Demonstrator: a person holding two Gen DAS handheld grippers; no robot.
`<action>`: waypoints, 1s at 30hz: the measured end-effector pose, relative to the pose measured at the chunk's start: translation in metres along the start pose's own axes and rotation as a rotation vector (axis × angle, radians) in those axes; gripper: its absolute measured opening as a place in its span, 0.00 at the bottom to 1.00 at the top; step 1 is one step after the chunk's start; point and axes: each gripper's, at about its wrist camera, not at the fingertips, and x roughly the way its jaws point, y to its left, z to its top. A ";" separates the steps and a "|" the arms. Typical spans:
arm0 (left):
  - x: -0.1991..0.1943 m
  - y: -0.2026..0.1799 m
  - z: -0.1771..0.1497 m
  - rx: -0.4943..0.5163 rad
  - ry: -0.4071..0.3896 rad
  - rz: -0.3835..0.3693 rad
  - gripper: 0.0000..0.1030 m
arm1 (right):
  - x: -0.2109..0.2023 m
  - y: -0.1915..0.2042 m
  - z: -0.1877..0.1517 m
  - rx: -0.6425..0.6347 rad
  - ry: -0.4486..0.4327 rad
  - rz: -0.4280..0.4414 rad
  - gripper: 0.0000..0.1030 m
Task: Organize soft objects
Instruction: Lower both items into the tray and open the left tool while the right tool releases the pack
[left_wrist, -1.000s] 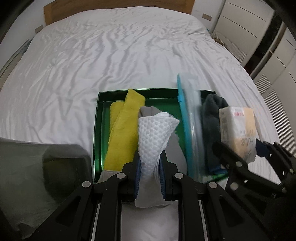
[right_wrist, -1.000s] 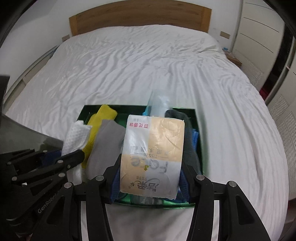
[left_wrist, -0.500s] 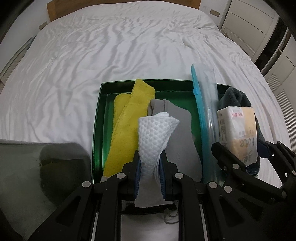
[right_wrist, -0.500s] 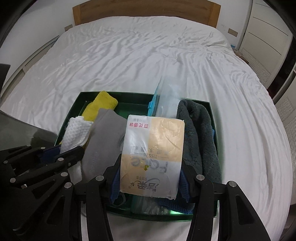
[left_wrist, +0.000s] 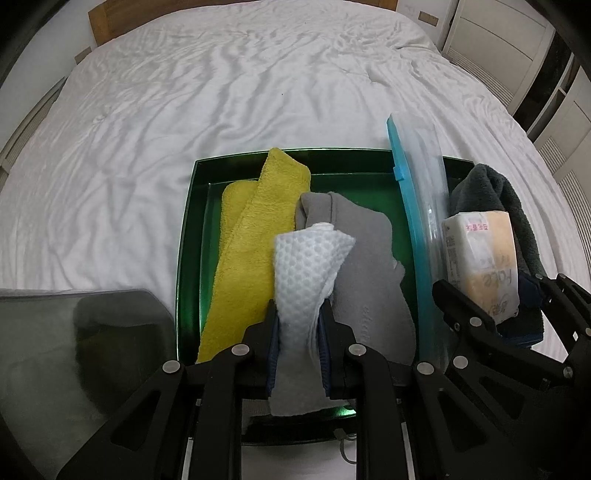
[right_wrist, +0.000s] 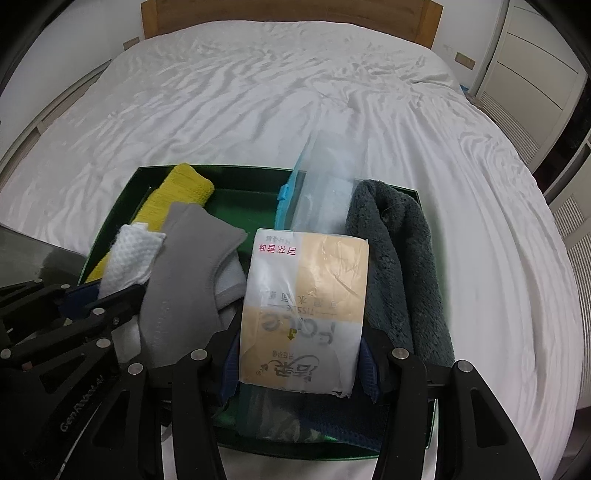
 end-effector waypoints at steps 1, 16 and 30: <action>0.001 0.000 0.000 0.002 0.001 0.001 0.15 | 0.002 -0.001 0.000 -0.001 0.004 0.002 0.50; 0.010 -0.003 0.000 0.017 0.004 0.017 0.17 | 0.020 -0.003 -0.001 -0.035 0.025 -0.002 0.51; 0.016 0.001 0.001 0.016 0.014 0.028 0.27 | 0.030 -0.002 -0.003 -0.063 0.030 -0.002 0.54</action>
